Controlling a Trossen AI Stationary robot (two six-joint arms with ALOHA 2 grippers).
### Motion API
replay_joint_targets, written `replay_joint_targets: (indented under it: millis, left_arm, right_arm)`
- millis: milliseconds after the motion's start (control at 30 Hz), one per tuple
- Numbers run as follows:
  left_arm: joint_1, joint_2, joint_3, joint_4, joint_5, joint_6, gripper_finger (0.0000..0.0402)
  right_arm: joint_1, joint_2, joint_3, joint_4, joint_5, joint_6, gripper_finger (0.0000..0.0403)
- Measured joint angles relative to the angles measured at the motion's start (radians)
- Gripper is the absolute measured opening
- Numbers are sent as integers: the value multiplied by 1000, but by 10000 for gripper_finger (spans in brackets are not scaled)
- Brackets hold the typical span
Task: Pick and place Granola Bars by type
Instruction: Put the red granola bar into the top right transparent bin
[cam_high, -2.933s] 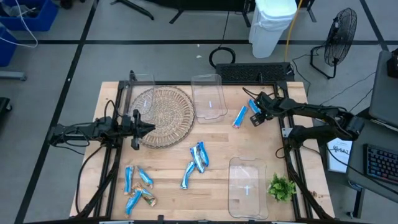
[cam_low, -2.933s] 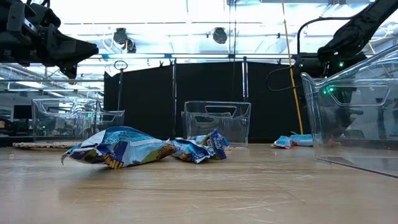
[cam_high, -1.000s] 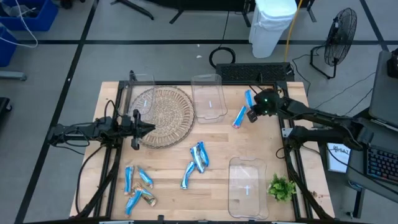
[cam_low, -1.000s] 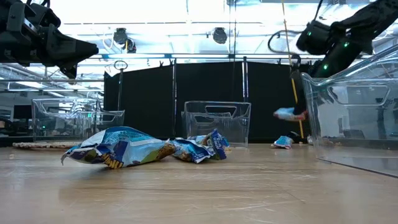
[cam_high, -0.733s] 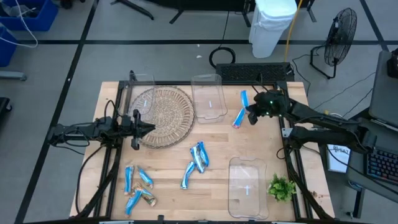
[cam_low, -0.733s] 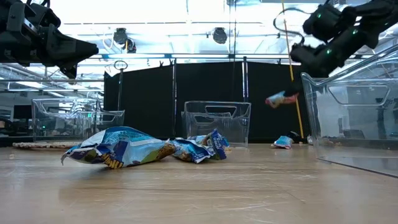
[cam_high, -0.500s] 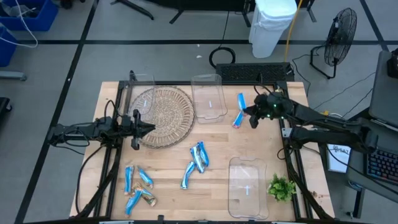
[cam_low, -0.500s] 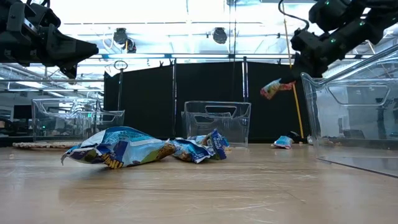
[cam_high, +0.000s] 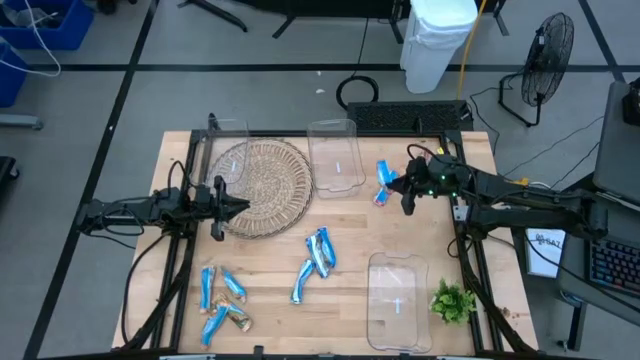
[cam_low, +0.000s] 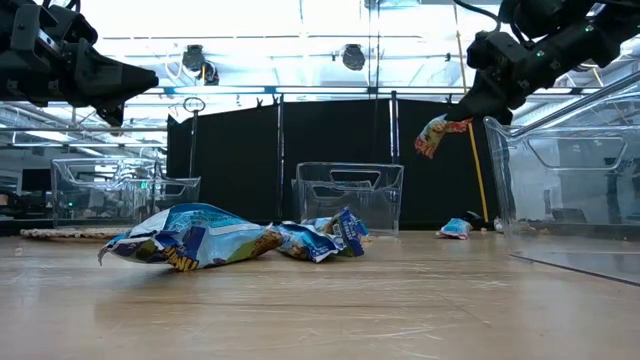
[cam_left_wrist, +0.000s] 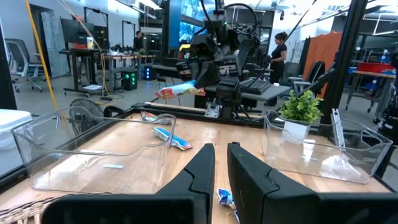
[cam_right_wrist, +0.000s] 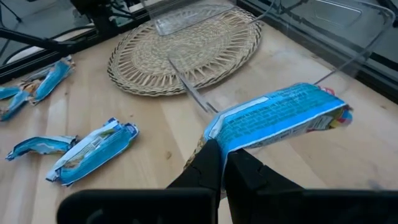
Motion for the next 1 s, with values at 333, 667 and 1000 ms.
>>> replay_joint_targets:
  millis: [333,667,1000]
  left_arm:
    - [0,0,0,0,0,0,49]
    - [0,0,0,0,0,0,49]
    - [0,0,0,0,0,0,49]
  right_arm:
    - [4,0,0,7,3,0,2]
    - [4,37,0,201,1,3,2]
    - [-27,330,109,499,-56,-66,2]
